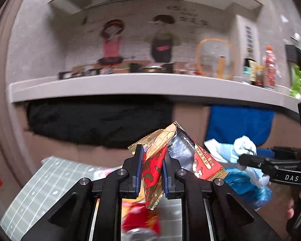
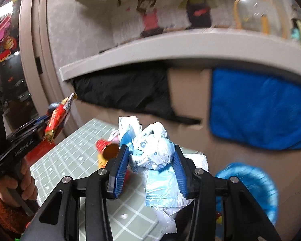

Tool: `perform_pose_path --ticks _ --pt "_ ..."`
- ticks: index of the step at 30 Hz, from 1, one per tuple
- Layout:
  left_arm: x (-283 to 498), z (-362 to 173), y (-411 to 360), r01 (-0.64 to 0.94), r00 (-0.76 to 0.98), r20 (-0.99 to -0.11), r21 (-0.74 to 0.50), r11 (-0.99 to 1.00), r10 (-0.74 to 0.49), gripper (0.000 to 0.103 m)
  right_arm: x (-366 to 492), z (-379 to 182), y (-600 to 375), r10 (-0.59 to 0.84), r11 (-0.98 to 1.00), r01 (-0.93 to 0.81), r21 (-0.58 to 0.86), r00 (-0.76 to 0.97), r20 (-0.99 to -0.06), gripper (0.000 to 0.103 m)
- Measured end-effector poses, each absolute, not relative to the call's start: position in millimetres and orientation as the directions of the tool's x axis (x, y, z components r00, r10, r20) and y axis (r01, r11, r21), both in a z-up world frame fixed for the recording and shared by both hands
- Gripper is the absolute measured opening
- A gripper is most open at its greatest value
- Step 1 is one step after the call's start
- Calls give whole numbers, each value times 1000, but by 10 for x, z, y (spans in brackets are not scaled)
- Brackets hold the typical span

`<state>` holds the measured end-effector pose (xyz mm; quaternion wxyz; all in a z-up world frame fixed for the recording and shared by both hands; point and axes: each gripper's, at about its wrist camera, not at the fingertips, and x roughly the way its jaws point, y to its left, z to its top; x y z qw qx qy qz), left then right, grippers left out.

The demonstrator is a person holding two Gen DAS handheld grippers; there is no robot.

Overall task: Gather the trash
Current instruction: 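Carry bag and wrapper over the bin and open both tools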

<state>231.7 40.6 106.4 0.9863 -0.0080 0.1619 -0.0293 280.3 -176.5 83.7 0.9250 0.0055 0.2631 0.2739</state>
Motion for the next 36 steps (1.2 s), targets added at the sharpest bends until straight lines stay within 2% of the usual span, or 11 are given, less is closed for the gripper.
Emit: perform_pose_path --ticks 6,16,25,36 --pt "2526 1143 -324 162 936 -315 -20 987 -160 17 2679 1042 -2389 397 911 -405 77 813 -425 41" --pt "2723 1056 -1243 278 899 -352 -7 961 -262 17 2696 930 -3226 250 967 -242 75 864 -438 41" --pt "2893 890 -1509 293 881 -381 -24 956 -280 17 2783 728 -3559 217 976 -192 100 851 -479 41" --pt "3173 438 -1638 314 808 -501 -82 946 -311 17 2969 433 -3643 217 976 -174 130 822 -527 41"
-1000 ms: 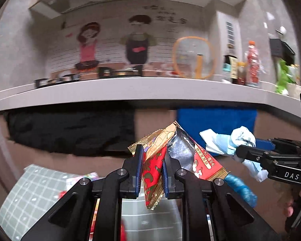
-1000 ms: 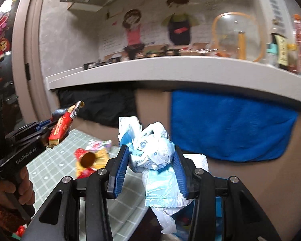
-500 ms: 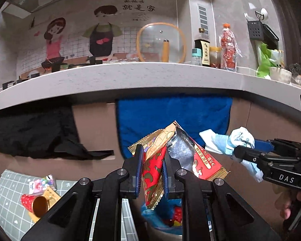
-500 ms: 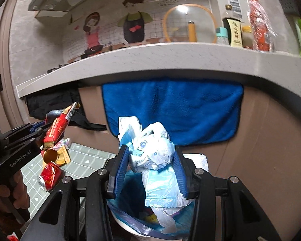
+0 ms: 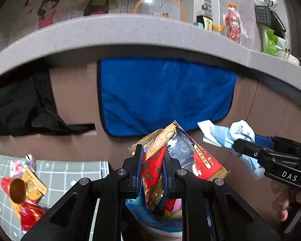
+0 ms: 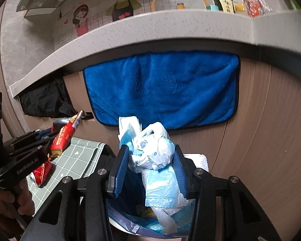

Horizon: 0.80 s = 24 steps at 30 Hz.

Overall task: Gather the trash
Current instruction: 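Carry bag and wrapper over the bin and open both tools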

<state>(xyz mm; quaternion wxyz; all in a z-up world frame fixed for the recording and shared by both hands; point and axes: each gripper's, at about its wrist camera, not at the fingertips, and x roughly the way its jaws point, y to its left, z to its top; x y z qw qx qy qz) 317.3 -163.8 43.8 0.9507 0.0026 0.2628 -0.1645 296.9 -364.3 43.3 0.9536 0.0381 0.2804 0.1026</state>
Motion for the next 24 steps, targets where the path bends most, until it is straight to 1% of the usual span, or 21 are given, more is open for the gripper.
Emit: perform_pose_path --ticks 6,13,18,21,23,24 --pt "3355 133 -1718 314 753 -571 -122 941 -325 17 3110 208 -3712 238 970 -163 180 789 -567 41" --pt "3451 -73 -1793 317 724 -611 -117 941 -320 17 3261 -37 -3729 250 966 -150 211 752 -611 41" --pt "3537 -157 -1812 315 705 -633 -126 941 -321 17 3381 -159 -3690 241 969 -139 206 733 -636 41" --pt "3595 -208 -1786 312 684 -645 -161 936 -339 17 3422 -229 -3712 237 969 -129 210 724 -648 41" --pt "3671 -253 -1761 335 638 -665 -213 918 -387 17 3455 -278 -3719 239 968 -124 217 716 -656 41" --pt "3705 -271 -1742 341 618 -671 -240 909 -409 19 3465 -293 -3720 241 968 -123 221 712 -660 43"
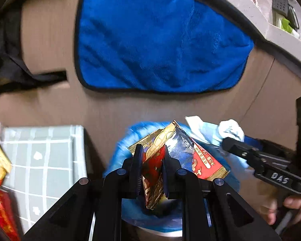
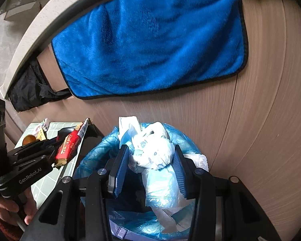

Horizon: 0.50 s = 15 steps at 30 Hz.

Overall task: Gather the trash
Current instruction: 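Carry bag and wrapper over the bin and open both tools, then return both tools to the trash on the table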

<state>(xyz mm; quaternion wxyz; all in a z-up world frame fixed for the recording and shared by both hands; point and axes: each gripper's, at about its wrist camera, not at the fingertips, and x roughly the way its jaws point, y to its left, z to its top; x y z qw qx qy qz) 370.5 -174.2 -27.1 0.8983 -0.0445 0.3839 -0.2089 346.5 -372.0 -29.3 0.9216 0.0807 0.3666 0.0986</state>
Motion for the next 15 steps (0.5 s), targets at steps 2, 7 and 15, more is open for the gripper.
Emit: perform_pose_path --ticks 2,7,15 --pt "3756 -288 -1689 334 594 -673 -292 896 -440 23 3489 -322 -3714 251 964 -118 239 707 -661 47" --pt "3706 -167 -1611 334 629 -635 -300 894 -448 36 3418 -310 -3739 267 957 -119 266 720 -640 61" --pt "3561 75 -1213 291 698 -599 -265 919 -394 36 3213 -142 -3629 232 970 -125 210 740 -631 61"
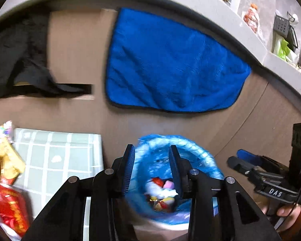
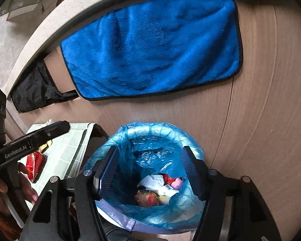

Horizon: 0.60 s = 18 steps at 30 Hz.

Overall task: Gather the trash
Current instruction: 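Return both tools to the trash on the table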

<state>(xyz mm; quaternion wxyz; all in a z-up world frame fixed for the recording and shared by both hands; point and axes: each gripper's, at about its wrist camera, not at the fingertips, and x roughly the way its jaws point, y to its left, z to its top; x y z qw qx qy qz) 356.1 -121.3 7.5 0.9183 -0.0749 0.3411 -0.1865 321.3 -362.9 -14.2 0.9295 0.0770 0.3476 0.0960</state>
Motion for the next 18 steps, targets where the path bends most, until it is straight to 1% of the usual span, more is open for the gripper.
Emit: perform_pose_path --ticks 5,9,13,18 --pt "3339 109 -675 205 735 -595 -261 943 -325 36 3058 32 -3393 231 972 -152 180 773 -592 61" --pt "3079 129 -70 120 773 -586 -243 963 -244 36 3118 29 -2954 260 964 -231 129 735 -626 63" --pt "2888 81 616 -13 796 -591 -231 973 -130 36 3153 -75 -2326 383 912 -377 160 648 -659 63" --pt "2675 -29 1425 -153 801 -598 -269 951 -40 36 3188 -262 -1477 536 818 -501 281 490 -687 63"
